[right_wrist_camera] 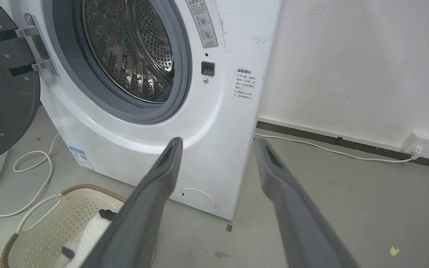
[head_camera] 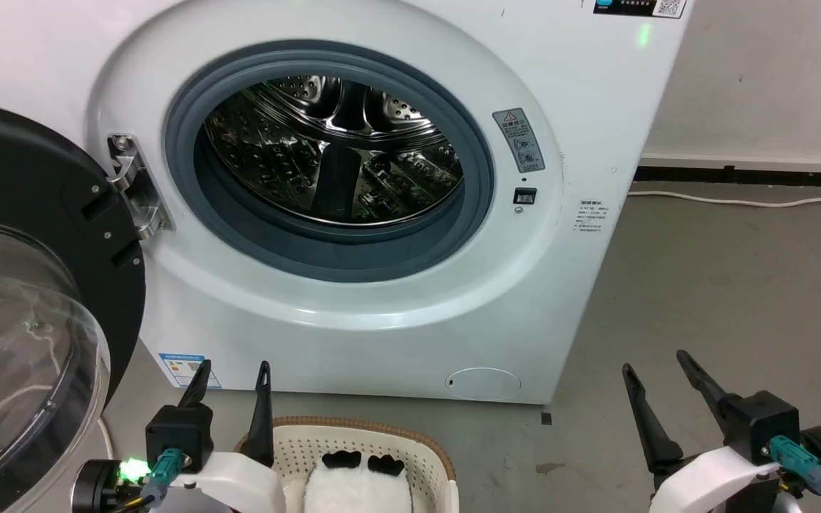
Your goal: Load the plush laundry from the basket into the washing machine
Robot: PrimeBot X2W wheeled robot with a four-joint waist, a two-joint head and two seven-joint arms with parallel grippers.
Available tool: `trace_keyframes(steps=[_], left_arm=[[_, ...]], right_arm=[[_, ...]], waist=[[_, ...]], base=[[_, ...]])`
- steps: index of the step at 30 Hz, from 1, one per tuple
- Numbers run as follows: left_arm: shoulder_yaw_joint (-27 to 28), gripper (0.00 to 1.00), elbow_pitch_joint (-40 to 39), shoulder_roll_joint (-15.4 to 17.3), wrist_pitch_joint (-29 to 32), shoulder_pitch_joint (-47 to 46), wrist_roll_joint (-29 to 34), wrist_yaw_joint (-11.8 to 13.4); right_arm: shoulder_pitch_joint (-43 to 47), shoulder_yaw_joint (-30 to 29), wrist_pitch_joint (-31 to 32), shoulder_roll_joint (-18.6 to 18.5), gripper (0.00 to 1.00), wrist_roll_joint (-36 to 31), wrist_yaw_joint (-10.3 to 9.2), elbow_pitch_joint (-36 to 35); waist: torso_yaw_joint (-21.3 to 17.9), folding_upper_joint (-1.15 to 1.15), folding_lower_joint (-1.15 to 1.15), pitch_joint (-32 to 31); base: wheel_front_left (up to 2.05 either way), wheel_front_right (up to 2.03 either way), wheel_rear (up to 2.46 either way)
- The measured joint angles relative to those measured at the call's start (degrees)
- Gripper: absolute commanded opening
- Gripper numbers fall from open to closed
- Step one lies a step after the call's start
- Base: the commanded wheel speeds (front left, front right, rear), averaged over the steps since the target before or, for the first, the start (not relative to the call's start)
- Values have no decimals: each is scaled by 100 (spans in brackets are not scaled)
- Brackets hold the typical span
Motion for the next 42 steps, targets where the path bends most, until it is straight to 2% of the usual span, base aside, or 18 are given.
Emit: trace_keyframes(steps=[14, 27, 42], left_arm=[[-212, 100, 178, 0, -175, -8, -126, 16], [-393, 100, 1145, 37, -230, -521, -303, -25], [-419, 100, 2412, 332, -214, -1043, -625, -57]], right_arm=[[-1, -58, -172, 0, 100, 70, 0, -112], [-204, 19, -347, -1, 100, 413, 0, -204], [-375, 53, -511, -1, 100, 664, 0, -229]], waist=[[-129, 0, 0, 264], [-447, 0, 1, 897], [-843, 0, 0, 1552]], base=[[0, 0, 0], [0, 0, 0], [0, 0, 0]])
